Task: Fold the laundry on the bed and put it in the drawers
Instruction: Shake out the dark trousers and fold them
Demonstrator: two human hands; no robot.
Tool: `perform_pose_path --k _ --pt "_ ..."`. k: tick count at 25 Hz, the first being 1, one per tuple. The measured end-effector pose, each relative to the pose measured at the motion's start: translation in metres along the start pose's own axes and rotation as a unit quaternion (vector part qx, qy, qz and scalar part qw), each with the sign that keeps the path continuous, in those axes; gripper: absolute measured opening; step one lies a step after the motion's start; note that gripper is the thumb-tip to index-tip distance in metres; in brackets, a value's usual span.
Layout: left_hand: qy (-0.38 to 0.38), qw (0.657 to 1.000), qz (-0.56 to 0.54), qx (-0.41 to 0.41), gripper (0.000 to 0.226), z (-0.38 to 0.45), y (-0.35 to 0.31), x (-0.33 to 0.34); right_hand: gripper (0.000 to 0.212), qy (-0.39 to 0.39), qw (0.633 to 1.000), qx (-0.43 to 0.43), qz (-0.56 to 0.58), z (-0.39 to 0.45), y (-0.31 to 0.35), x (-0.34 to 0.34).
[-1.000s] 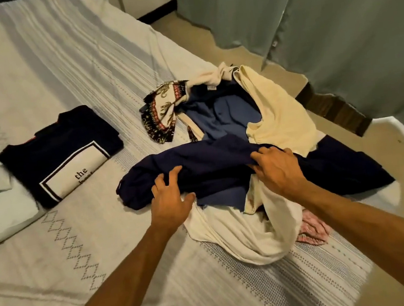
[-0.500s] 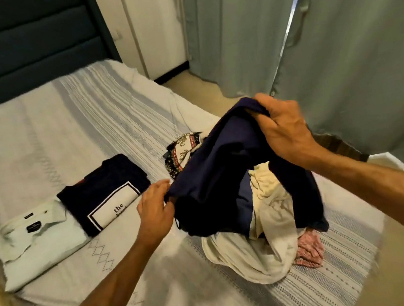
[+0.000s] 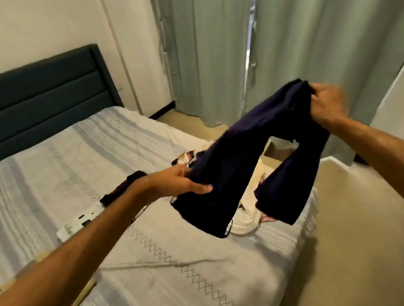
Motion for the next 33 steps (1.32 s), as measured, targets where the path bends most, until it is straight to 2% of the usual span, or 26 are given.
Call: perform_pose_path --k 2,3,4,5,6,7,8,9,11,13,14,16,17,18,19,21,23,24,26,28,30,31,32,33 --pt "-0.002 0.997 -0.069 0.034 0.031 -0.003 -0.042 0.030 0.044 0.078 0.980 0.122 -0.134 -0.035 -0.023 -0.055" --pt "-0.011 0.992 -0.115 0.057 0.029 -0.004 -0.068 0.048 0.050 0.104 0.972 0.151 -0.150 -0.061 -0.034 -0.088" --pt "-0.041 0.985 -0.148 0.075 0.025 -0.001 -0.096 0.064 0.054 0.137 0.973 0.147 -0.117 -0.087 -0.036 -0.113" --pt "-0.068 0.979 -0.176 0.081 0.023 0.004 -0.122 0.081 0.054 0.161 0.979 0.126 -0.009 -0.119 -0.034 -0.131" --pt "-0.067 0.974 -0.198 0.090 0.023 0.011 -0.149 0.102 0.053 0.206 0.963 0.100 0.140 -0.159 -0.026 -0.145" --pt "-0.048 0.971 -0.212 0.101 0.026 0.021 -0.166 0.121 0.054 0.295 0.917 0.090 0.252 -0.196 -0.014 -0.148" --pt "-0.028 0.970 -0.221 0.095 0.027 0.034 -0.182 0.143 0.057 0.350 0.895 0.070 0.269 -0.224 -0.005 -0.146" --pt "-0.013 0.969 -0.235 0.077 0.024 0.047 -0.196 0.168 0.061 0.370 0.893 0.037 0.253 -0.251 -0.002 -0.142" --pt "0.003 0.967 -0.251 0.050 0.019 0.070 -0.214 0.212 0.060 0.287 0.946 -0.018 0.153 -0.278 -0.027 -0.139" --pt "0.040 0.973 -0.219 0.057 0.037 0.079 -0.228 0.242 0.032 0.248 0.959 0.001 0.136 -0.283 -0.070 -0.160" --pt "0.070 0.978 -0.183 0.068 0.045 0.077 -0.238 0.253 0.036 0.252 0.953 0.015 0.168 -0.286 -0.088 -0.178" --pt "0.134 0.979 -0.115 0.104 0.041 0.065 -0.257 0.268 0.080 0.217 0.946 0.069 0.230 -0.298 -0.109 -0.212" --pt "0.150 0.976 -0.097 0.128 0.034 0.062 -0.268 0.271 0.092 0.176 0.944 0.097 0.262 -0.298 -0.114 -0.228" --pt "0.159 0.973 -0.080 0.145 0.029 0.059 -0.280 0.275 0.092 0.145 0.938 0.118 0.293 -0.296 -0.117 -0.245" --pt "0.171 0.971 -0.065 0.153 0.035 0.056 -0.291 0.278 0.085 0.119 0.925 0.132 0.336 -0.290 -0.118 -0.260" --pt "0.243 0.956 -0.063 0.153 0.063 0.050 -0.313 0.294 0.075 0.089 0.894 0.138 0.418 -0.273 -0.116 -0.288" --pt "0.280 0.938 -0.050 0.197 0.073 0.044 -0.334 0.315 0.068 0.108 0.882 0.122 0.443 -0.257 -0.111 -0.313" --pt "0.258 0.938 -0.022 0.230 0.071 0.042 -0.343 0.323 0.064 0.134 0.884 0.103 0.436 -0.253 -0.109 -0.326" --pt "0.156 0.947 0.021 0.281 0.050 0.046 -0.354 0.319 0.056 0.201 0.892 0.072 0.397 -0.247 -0.115 -0.359" --pt "0.076 0.955 0.018 0.288 0.027 0.060 -0.353 0.292 0.034 0.231 0.920 0.072 0.307 -0.246 -0.137 -0.410" --pt "0.004 0.962 0.031 0.271 0.024 0.073 -0.344 0.258 0.017 0.189 0.973 0.104 0.081 -0.247 -0.167 -0.458" --pt "-0.045 0.961 0.068 0.263 0.025 0.078 -0.339 0.245 0.020 0.162 0.978 0.113 -0.066 -0.244 -0.184 -0.474" --pt "-0.085 0.954 0.129 0.256 0.025 0.082 -0.336 0.238 0.025 0.144 0.966 0.115 -0.179 -0.239 -0.201 -0.481" --pt "-0.107 0.942 0.192 0.253 0.023 0.085 -0.335 0.239 0.030 0.120 0.955 0.108 -0.248 -0.234 -0.213 -0.480"
Point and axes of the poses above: each hand's wrist, its own z-axis towards the middle knuckle, its own x-axis out of the palm, y = z × x, the point moved 1 cm from there along z, towards the middle knuckle, and after that the axes turned 7 degrees about y, right-handed, at the moved point
